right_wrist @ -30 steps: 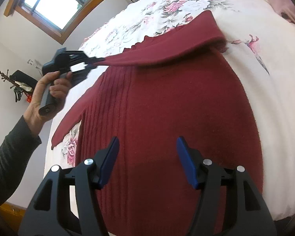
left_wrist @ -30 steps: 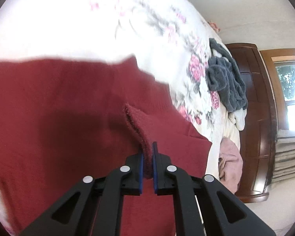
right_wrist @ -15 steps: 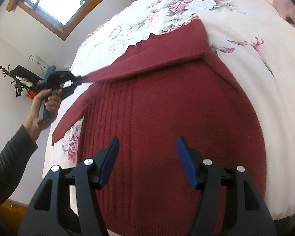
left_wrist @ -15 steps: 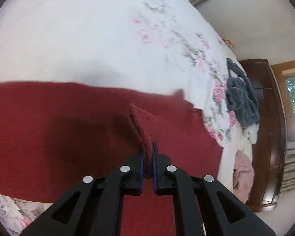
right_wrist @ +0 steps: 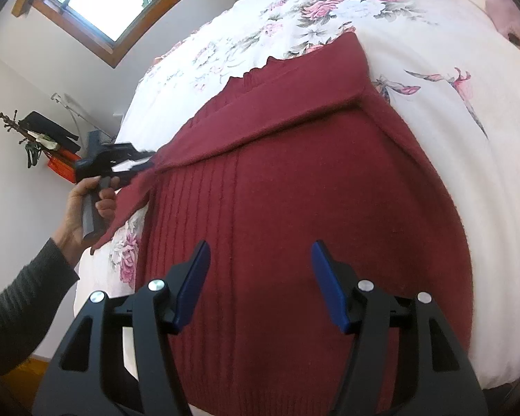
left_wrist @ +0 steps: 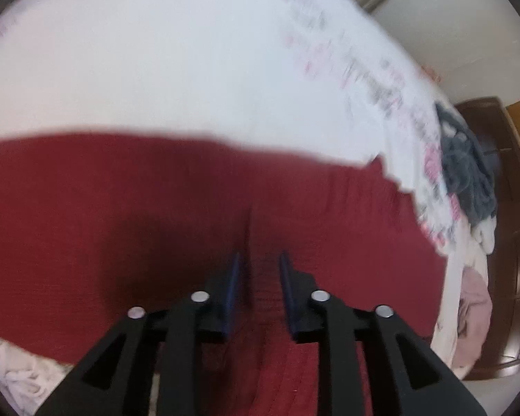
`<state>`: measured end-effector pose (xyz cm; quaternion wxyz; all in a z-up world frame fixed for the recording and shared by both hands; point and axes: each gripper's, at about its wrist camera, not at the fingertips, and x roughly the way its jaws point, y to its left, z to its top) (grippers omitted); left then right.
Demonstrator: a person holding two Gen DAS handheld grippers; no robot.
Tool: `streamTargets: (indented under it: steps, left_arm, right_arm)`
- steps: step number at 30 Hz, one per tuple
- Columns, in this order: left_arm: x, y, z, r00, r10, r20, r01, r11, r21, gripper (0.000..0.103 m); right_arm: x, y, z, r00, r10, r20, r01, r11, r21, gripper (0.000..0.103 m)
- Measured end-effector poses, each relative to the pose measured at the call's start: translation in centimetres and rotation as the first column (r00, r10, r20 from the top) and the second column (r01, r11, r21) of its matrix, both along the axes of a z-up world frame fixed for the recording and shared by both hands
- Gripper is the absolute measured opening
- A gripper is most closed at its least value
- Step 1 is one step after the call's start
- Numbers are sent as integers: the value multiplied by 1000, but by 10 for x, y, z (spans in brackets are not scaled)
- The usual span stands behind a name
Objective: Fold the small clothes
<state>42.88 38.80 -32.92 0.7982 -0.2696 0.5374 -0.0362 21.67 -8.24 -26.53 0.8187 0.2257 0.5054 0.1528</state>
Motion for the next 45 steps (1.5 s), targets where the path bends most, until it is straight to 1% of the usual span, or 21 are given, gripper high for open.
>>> streamTargets:
  steps: [1,3,6,8,10,12,16,18,20,22,24,26,28,31,34,38,39,41,42,43,45]
  left_arm:
    - [-5,-1,9,999,3,41,-1,999,-41,37]
    - [-3,-15,9,998,-44,52,49,992,-113,37]
    - [7,-36,-8,994,-113,7,113,989,-92,37]
    - [12,-43,-31,991,-116,-65,113,992,-60,37]
    - [12,-38,-42,992,-96,-78,89,993,-83,37]
    - [7,-31,-37,994,-78,-71,69,990,-119,40]
    - [-25,10,-1,1000,-5,10,6,991,-136,69]
    - [-52,53,10,996,80,31,-74,986,-152,71]
    - [-80,97,13,986,164,24,-158,974,-160,71]
    - [-111,145,12,966,257,17,-250,954,-163,71]
    - [-145,194,9,936,352,11,-345,922,-176,71]
    - [-187,247,4,881,473,4,-464,865,-191,71]
    - [-219,289,-6,820,571,-26,-562,797,-223,71]
    - [-240,324,-17,770,637,-43,-627,742,-238,71]
    - [-241,343,-31,735,675,-60,-662,696,-277,71]
    - [-225,357,-37,725,688,-45,-671,690,-270,72]
    - [-220,360,-38,717,696,-42,-678,683,-272,72]
    - [-213,359,-39,714,699,-37,-681,680,-272,70]
    - [-207,359,-39,718,695,-35,-678,687,-261,63]
    - [-202,360,-38,725,688,-33,-674,698,-243,41]
    - [-191,359,-39,746,663,-58,-658,723,-209,9]
  right_arm:
    - [0,1,-1,1000,1,-1,-1,1000,3,61]
    - [0,6,-3,1000,10,-6,-10,1000,8,61]
    - [-2,13,1,1000,21,-2,-21,1000,11,61]
    - [-5,15,7,1000,28,4,-28,1000,3,61]
    - [-8,15,11,999,32,4,-32,999,-3,61]
    - [-12,14,16,999,35,10,-35,999,-15,61]
    - [-16,11,21,999,32,11,-32,999,-21,62]
    - [-18,15,24,999,34,12,-34,999,-19,62]
    - [-20,22,30,999,46,20,-45,999,-16,62]
    - [-22,34,38,997,71,31,-71,997,-22,62]
    - [-24,45,44,995,95,37,-94,995,-26,62]
    - [-26,57,48,992,119,41,-118,992,-33,62]
    - [-27,68,51,990,135,38,-134,990,-39,62]
    - [-28,88,55,987,159,33,-157,986,-48,62]
    - [-29,104,60,983,179,34,-177,982,-58,62]
    - [-32,119,64,979,199,34,-196,978,-72,63]
    - [-32,122,65,979,202,33,-199,977,-75,63]
    - [-33,126,65,978,206,32,-203,976,-80,63]
    - [-33,126,66,978,206,31,-203,976,-82,63]
    - [-34,127,66,978,205,30,-202,976,-84,63]
    - [-35,127,66,979,200,30,-197,977,-82,63]
